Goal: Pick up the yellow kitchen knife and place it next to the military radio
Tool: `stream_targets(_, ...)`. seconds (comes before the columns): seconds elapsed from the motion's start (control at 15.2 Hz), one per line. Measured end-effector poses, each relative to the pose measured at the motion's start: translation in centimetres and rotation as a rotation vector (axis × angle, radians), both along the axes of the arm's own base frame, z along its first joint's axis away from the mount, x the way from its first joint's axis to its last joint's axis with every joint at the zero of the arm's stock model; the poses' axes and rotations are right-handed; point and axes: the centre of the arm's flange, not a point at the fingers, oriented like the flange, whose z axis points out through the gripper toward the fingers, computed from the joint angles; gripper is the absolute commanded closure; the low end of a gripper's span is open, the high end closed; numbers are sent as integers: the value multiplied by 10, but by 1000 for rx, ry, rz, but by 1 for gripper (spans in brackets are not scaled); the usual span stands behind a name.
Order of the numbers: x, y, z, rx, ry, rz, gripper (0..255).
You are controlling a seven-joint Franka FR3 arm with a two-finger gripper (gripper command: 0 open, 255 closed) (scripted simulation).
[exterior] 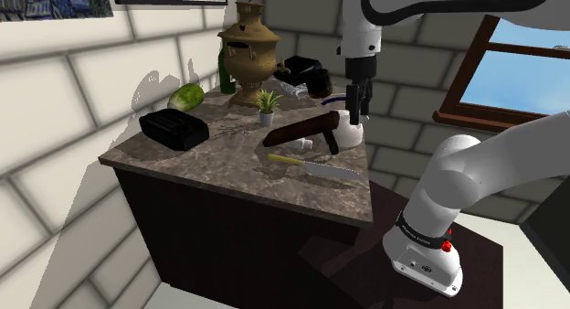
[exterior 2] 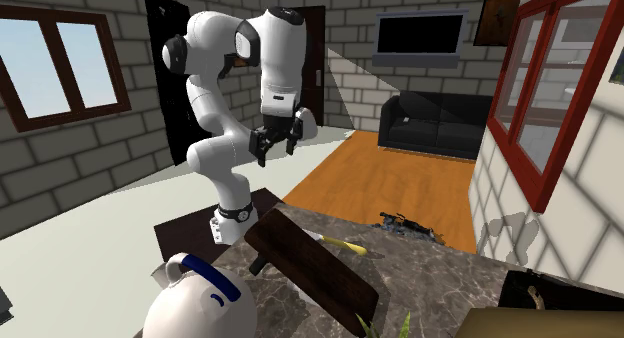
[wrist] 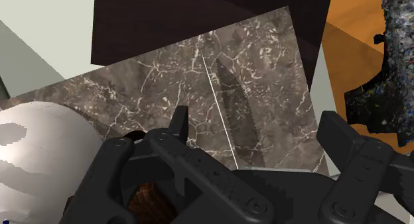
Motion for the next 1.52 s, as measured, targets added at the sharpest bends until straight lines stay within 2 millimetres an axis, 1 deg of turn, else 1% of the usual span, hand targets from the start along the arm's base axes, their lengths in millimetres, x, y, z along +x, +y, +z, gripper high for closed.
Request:
stream_targets(0.07, 0, 0, 0, 0, 0, 0, 0)
stream_targets(0.13, 1, 0, -5, 2, -6, 10, 0)
stream_targets(0.33, 9, 3, -33, 12, -45, 65, 0)
stream_targets(0.46, 18, 4, -54, 19, -74, 107, 0)
stream_targets(0.59, 26, 13, -77, 27, -105, 150, 0)
stream_targets(0.79, 39, 14, -108, 39, -153, 214, 0)
stream_targets(0.92, 50, 20, -131, 47, -184, 258, 0)
stream_targets(0.99, 51, 22, -140, 51, -201, 280, 0)
stream_targets(1.06, 56, 24, -154, 54, -213, 301, 0)
stream_targets(1.19, 63, 28, -168, 57, -230, 318, 0)
stream_targets(1.52, 63, 30, -195, 58, -236, 324, 0)
